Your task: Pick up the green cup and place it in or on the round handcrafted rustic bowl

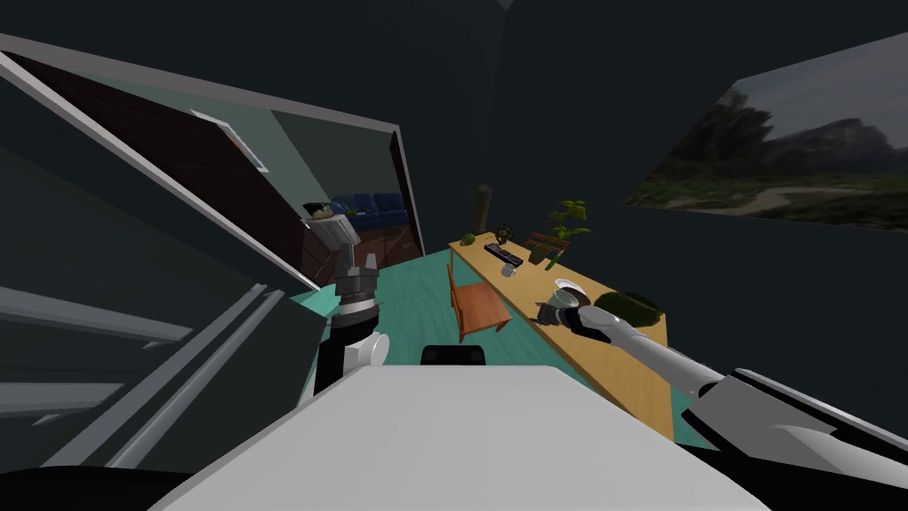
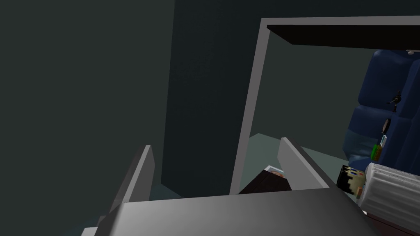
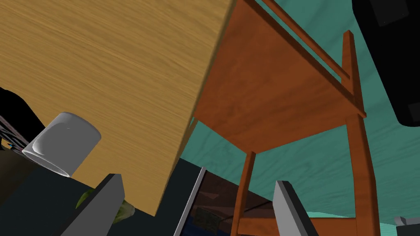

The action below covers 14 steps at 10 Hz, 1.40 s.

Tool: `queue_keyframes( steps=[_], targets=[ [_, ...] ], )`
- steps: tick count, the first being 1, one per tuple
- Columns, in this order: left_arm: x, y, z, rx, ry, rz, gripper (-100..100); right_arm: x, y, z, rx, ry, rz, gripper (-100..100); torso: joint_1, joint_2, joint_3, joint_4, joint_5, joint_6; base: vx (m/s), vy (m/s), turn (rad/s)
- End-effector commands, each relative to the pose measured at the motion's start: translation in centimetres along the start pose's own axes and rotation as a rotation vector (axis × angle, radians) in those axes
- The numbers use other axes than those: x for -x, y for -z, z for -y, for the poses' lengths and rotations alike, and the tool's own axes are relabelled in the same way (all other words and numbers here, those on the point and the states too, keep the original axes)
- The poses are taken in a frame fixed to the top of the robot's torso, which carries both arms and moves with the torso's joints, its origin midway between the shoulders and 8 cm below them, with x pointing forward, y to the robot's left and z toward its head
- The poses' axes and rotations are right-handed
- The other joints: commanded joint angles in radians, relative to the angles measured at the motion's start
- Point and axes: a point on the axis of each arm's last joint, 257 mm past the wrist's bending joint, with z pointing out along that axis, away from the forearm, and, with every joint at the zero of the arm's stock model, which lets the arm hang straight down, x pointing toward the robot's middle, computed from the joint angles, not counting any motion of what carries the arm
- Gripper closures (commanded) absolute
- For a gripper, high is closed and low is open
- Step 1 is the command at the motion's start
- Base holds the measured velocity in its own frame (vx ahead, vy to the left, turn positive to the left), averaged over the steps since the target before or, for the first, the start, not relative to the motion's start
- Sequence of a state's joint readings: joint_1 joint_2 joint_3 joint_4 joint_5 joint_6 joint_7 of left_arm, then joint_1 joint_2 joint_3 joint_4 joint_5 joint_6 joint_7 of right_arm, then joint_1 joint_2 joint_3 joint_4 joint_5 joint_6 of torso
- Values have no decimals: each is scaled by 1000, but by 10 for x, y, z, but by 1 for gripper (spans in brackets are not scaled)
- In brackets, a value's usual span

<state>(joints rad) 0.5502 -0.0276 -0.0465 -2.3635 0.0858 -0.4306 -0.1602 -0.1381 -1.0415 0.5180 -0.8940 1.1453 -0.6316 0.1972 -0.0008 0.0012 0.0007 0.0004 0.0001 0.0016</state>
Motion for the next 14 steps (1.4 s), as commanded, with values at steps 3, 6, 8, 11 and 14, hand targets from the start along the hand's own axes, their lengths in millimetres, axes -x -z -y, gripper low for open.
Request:
queue_keyframes(
  steps=[3,6,8,11,14],
  targets=[
    [0,0,0,0,0,0,0,-51,28,34,-38,91,-142,-100,0,-1,0,0,0,0,37,-3,87],
    [0,0,0,0,0,0,0,-79,44,47,-54,116,-215,-100,-2,-2,-1,0,-1,0,43,-21,56],
    [0,0,0,0,0,0,0,-99,58,58,-64,142,-274,-100,-1,1,1,0,0,0,0,-15,51],
    [0,0,0,0,0,0,0,-148,94,76,-73,194,-415,-100,-2,2,1,0,-1,0,-7,-32,93],
    [0,0,0,0,0,0,0,-161,103,77,-69,205,-450,-100,-2,2,1,0,-1,0,-3,-15,43]
  ],
)
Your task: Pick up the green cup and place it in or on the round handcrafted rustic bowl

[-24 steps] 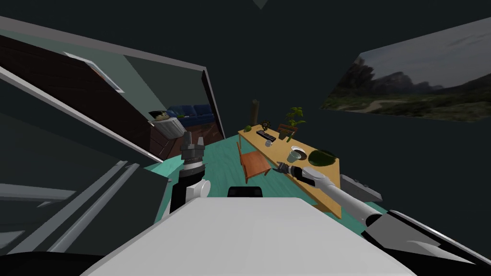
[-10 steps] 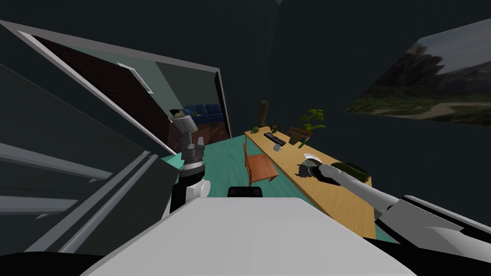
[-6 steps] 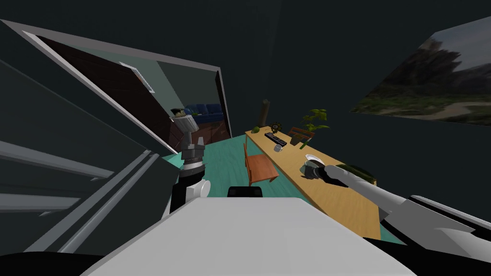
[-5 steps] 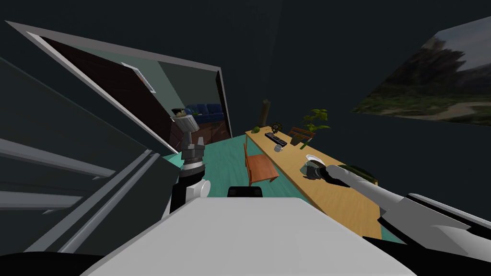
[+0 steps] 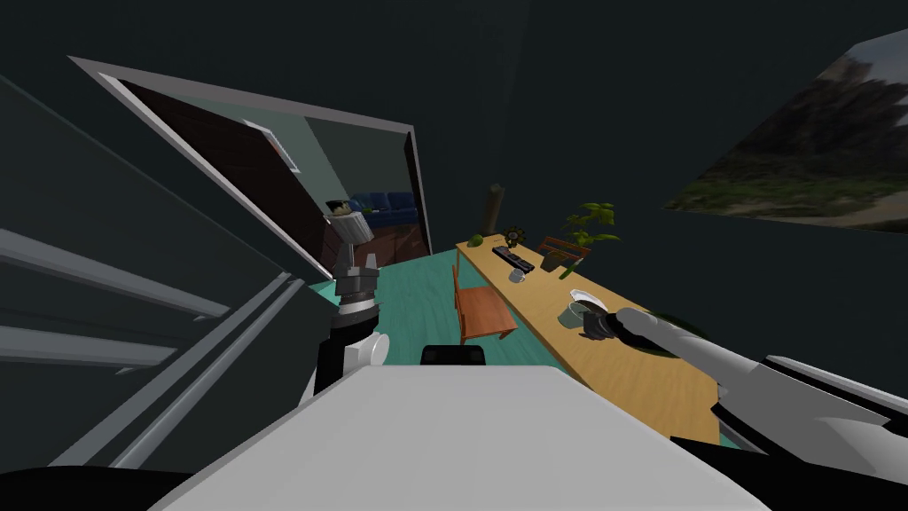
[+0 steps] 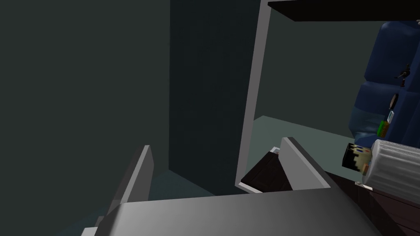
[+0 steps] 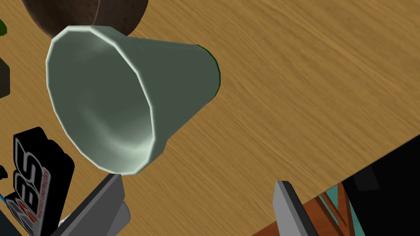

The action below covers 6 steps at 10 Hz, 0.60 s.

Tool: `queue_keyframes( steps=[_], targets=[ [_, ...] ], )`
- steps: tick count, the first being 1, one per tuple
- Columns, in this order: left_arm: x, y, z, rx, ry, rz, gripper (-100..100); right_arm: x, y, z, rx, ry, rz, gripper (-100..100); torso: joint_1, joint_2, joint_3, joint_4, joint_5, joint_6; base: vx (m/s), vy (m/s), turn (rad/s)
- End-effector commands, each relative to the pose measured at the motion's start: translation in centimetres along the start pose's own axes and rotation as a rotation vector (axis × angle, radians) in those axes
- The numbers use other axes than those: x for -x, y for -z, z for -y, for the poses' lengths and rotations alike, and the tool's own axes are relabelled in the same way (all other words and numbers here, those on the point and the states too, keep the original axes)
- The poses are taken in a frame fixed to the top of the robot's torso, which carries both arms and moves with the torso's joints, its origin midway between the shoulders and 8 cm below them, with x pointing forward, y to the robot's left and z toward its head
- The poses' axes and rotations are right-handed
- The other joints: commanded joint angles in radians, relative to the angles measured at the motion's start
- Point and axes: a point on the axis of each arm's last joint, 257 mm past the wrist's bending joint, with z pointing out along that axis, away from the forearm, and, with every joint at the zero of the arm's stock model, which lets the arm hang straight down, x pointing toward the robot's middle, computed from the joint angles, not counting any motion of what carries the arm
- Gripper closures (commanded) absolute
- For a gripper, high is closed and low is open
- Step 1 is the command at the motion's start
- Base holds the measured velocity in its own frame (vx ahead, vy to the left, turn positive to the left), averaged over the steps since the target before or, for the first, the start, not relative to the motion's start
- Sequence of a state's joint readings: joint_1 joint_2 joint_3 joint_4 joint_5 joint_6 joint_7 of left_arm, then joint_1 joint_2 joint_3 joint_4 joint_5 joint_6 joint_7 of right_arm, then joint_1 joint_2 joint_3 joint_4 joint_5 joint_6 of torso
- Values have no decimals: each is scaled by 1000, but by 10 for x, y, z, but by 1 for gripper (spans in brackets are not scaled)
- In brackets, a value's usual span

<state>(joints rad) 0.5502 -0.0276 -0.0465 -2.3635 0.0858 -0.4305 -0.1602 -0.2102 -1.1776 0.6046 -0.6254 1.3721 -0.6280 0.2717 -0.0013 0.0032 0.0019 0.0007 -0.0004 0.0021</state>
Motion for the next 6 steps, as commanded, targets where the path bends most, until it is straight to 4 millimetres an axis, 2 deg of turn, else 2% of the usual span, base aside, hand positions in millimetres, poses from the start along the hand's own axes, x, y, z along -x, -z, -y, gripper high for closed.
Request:
queue_keyframes(
  steps=[1,6],
  targets=[
    [0,0,0,0,0,0,0,-2,0,0,0,1,-5,-100,0,0,0,0,0,0,1,6,-18],
    [0,0,0,0,0,0,0,-2,0,0,0,1,-5,-100,1,0,0,0,0,0,0,-2,5]
  ],
)
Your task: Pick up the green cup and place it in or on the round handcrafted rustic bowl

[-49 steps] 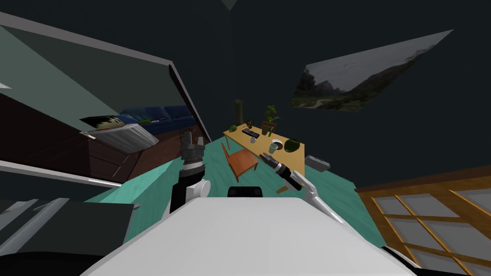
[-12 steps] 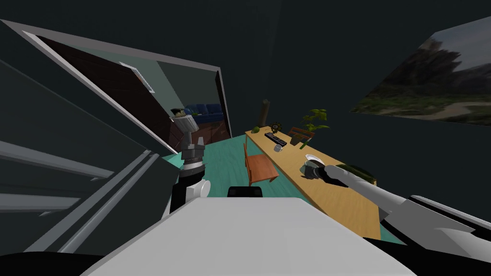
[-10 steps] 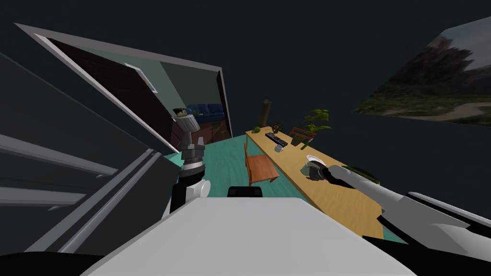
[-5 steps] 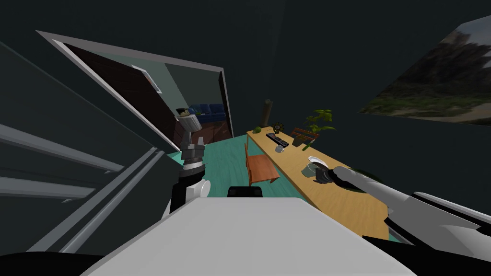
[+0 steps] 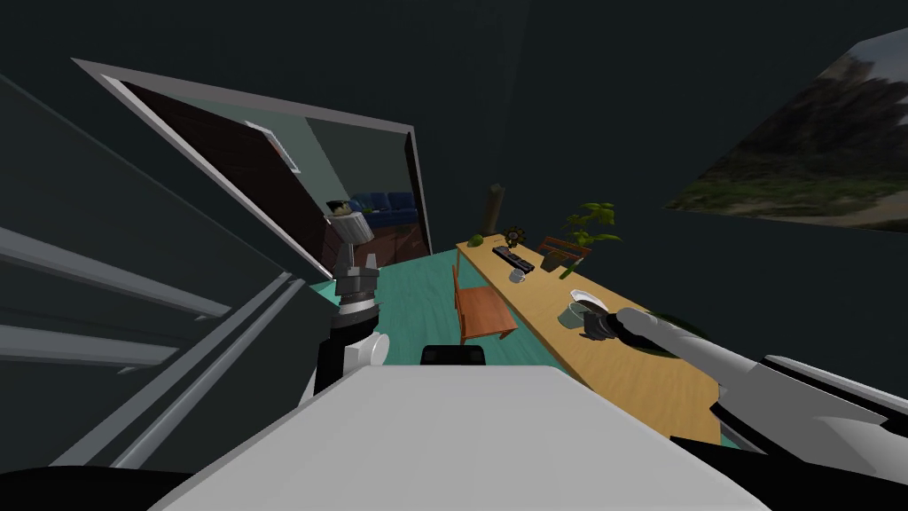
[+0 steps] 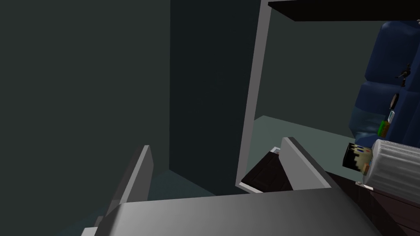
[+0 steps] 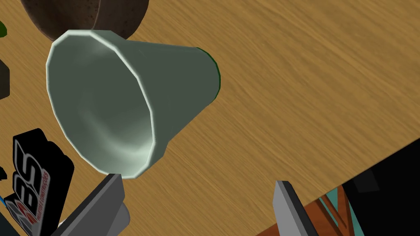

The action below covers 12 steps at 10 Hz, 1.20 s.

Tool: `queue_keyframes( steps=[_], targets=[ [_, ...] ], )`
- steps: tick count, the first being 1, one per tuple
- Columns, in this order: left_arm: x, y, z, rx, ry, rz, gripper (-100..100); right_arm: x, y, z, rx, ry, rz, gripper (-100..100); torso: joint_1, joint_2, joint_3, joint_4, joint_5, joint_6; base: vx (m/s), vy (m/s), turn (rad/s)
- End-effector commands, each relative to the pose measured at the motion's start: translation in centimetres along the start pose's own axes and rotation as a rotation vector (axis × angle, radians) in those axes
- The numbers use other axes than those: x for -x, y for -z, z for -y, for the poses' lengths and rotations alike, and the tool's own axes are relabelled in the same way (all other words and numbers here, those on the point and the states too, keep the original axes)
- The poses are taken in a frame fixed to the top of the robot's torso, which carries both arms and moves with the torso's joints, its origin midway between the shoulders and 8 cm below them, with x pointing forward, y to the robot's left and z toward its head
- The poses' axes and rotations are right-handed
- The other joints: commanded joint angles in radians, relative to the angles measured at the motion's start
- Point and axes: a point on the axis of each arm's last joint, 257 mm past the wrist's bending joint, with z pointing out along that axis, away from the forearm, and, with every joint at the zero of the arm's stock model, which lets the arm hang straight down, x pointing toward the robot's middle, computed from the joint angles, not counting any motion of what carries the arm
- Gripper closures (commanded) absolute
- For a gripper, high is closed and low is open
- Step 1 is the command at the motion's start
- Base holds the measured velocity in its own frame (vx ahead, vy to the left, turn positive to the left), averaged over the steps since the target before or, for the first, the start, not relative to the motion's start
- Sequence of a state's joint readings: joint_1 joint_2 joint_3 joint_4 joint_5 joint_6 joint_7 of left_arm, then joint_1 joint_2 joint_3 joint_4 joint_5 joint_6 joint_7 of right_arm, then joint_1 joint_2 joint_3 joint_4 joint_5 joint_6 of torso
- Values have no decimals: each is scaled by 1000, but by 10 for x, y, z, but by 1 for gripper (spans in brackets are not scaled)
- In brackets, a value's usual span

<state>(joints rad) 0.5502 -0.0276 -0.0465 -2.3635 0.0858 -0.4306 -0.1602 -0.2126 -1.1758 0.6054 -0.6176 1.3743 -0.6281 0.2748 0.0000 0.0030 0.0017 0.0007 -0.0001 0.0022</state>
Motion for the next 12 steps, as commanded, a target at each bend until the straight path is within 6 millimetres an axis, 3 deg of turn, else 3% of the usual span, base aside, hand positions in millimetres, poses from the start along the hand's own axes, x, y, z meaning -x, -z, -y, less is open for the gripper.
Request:
queue_keyframes(
  steps=[1,6,11,12],
  targets=[
    [0,0,0,0,0,0,0,0,0,0,0,0,0,-100,0,0,0,0,0,0,-1,-6,17],
    [0,0,0,0,0,0,0,-7,16,23,-42,2,8,-100,-10,8,5,2,-2,0,-82,-95,-9],
    [0,0,0,0,0,0,0,-10,43,60,-112,9,37,-100,-12,9,5,2,-3,1,-111,-161,-27],
    [0,0,0,0,0,0,0,2,31,45,-87,-10,62,-100,-14,7,4,2,-3,1,6,-128,-46]
  ],
)
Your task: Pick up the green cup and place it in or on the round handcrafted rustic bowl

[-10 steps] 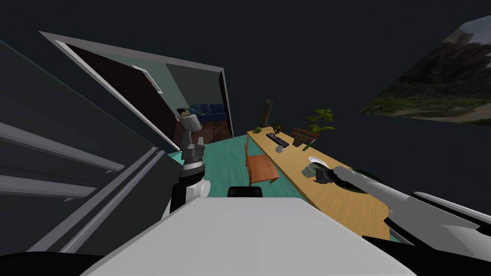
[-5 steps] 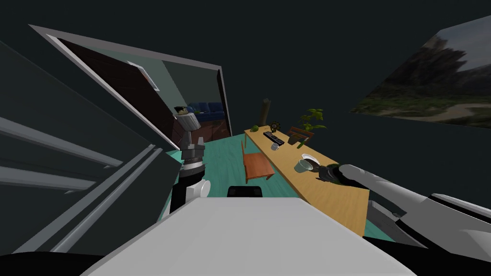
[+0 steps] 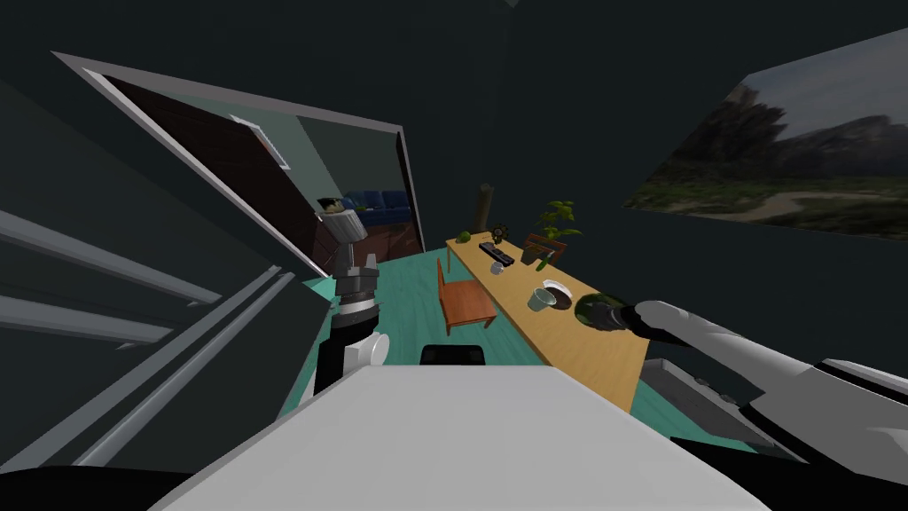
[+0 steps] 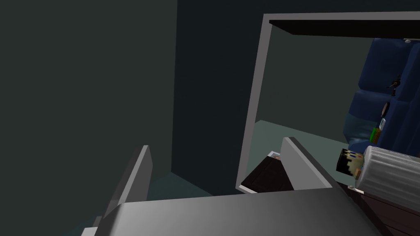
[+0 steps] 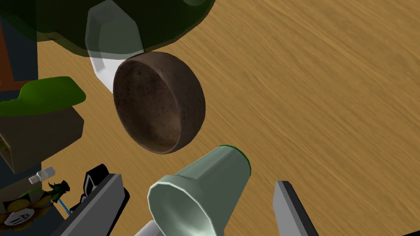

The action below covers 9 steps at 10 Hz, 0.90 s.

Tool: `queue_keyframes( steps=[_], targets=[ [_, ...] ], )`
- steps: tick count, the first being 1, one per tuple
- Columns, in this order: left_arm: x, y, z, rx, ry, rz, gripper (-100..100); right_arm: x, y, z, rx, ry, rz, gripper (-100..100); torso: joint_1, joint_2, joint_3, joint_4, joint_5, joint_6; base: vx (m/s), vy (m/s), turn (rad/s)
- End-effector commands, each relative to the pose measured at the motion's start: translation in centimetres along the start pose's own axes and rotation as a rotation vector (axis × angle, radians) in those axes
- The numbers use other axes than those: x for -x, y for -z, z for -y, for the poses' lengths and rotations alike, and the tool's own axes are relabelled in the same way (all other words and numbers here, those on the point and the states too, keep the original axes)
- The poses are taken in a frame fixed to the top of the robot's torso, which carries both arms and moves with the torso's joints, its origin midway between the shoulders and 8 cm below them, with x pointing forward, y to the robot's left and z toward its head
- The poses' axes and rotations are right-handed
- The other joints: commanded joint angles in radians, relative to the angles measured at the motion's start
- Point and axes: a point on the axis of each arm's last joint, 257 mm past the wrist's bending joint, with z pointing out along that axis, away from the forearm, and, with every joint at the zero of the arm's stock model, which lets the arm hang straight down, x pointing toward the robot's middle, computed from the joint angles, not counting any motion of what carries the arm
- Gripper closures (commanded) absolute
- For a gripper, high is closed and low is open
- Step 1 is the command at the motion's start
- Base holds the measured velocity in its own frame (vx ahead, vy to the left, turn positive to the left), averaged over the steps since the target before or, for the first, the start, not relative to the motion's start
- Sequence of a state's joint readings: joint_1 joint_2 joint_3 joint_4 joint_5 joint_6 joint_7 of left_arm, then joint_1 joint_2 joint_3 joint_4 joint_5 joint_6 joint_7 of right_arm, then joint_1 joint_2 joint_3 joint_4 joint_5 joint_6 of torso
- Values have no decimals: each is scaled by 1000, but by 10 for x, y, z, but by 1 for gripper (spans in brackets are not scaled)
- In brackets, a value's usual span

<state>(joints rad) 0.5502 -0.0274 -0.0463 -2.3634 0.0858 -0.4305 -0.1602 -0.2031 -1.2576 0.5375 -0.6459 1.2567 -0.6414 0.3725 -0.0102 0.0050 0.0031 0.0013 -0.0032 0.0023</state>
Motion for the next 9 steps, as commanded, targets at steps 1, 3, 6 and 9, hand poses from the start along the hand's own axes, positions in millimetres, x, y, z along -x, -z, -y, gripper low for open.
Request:
queue_keyframes(
  steps=[1,3,6,9],
  targets=[
    [0,0,0,0,0,0,0,11,-11,-16,25,-21,15,-100,0,0,0,0,0,0,99,33,26],
    [0,0,0,0,0,0,0,11,-11,-16,25,-21,15,-100,15,-9,-6,-2,4,-1,100,75,5],
    [0,0,0,0,0,0,0,22,-27,-37,65,-48,15,-100,19,-11,-6,-3,5,-1,113,128,45],
    [0,0,0,0,0,0,0,25,-33,-50,85,-55,13,-100,15,-12,-7,-3,4,-1,110,56,26]
  ],
)
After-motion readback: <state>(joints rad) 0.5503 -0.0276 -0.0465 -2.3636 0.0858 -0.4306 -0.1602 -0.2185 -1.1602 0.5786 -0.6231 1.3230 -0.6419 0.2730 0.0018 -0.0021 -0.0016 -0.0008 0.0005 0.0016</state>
